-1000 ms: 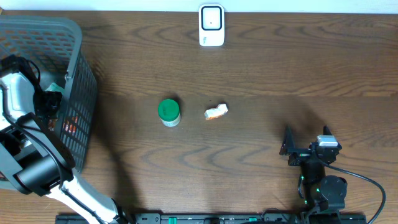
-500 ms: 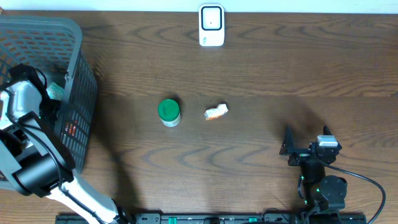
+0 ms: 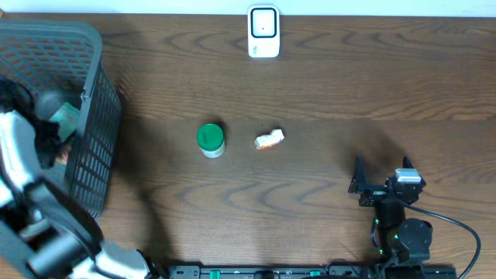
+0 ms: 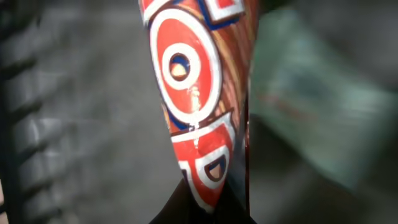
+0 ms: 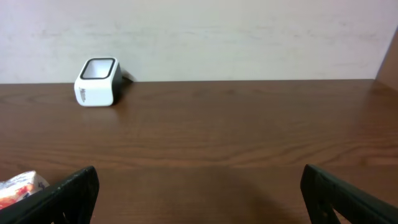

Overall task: Scan the item barcode
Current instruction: 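Grasp the red candy bar in the basket with the left gripper, then lay the red candy bar on the table beside the tissue pack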

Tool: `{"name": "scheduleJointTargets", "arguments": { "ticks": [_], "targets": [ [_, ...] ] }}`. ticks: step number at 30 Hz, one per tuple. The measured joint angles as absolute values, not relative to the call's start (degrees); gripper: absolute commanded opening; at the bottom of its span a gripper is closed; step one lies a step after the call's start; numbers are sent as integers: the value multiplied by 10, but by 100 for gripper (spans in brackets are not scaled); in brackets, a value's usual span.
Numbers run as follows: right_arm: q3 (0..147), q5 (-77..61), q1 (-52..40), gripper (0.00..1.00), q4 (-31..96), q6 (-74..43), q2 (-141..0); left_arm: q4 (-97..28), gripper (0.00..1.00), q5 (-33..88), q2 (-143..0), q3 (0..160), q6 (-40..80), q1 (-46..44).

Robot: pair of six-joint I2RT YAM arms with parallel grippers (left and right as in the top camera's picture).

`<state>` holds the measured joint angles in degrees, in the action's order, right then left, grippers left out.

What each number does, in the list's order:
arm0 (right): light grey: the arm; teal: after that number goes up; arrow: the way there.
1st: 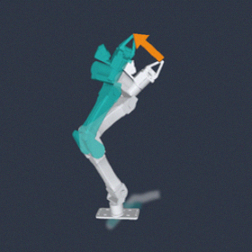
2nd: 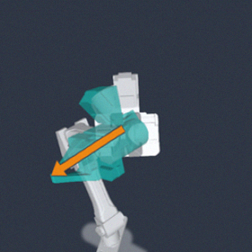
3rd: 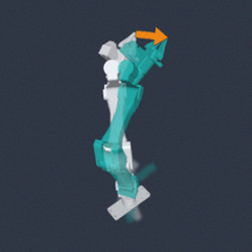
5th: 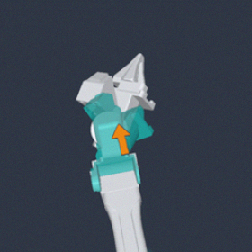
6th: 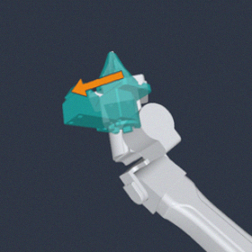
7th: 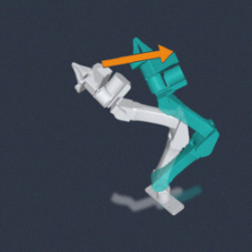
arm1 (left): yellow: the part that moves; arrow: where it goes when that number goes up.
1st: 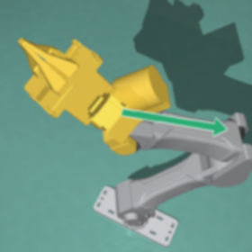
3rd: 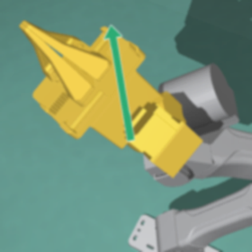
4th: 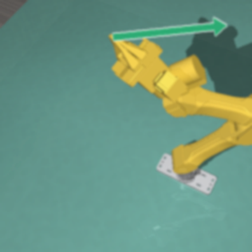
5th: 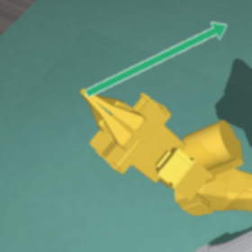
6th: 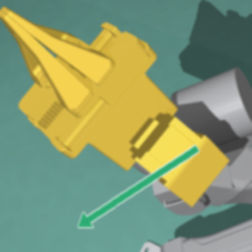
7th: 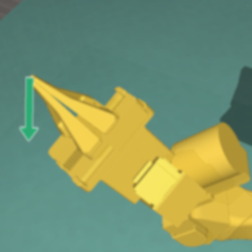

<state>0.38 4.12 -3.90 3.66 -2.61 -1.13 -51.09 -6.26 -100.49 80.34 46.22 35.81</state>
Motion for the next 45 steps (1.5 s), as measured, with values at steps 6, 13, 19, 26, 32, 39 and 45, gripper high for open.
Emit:
{"name": "scheduleJointTargets", "arguments": {
  "ticks": [6,13,19,26,32,39,45],
  "targets": [
    [4,41,-39,99,37,-26,-11,-475,7,53,-832,809,462,358],
    [4,41,-39,99,37,-26,-11,-432,7,268,-743,811,463,354],
    [4,41,-39,99,37,-26,-11,-382,7,450,-733,811,454,298],
    [4,41,-39,99,37,-26,-11,-331,7,567,-739,811,417,173],
    [4,41,-39,99,37,-26,-11,-272,7,602,-759,811,376,61],
    [4,41,-39,99,37,-26,-11,-213,7,647,-803,811,300,-78],
    [4,41,-39,99,37,-26,-11,-203,7,714,-865,811,244,-159]
  ]
}}
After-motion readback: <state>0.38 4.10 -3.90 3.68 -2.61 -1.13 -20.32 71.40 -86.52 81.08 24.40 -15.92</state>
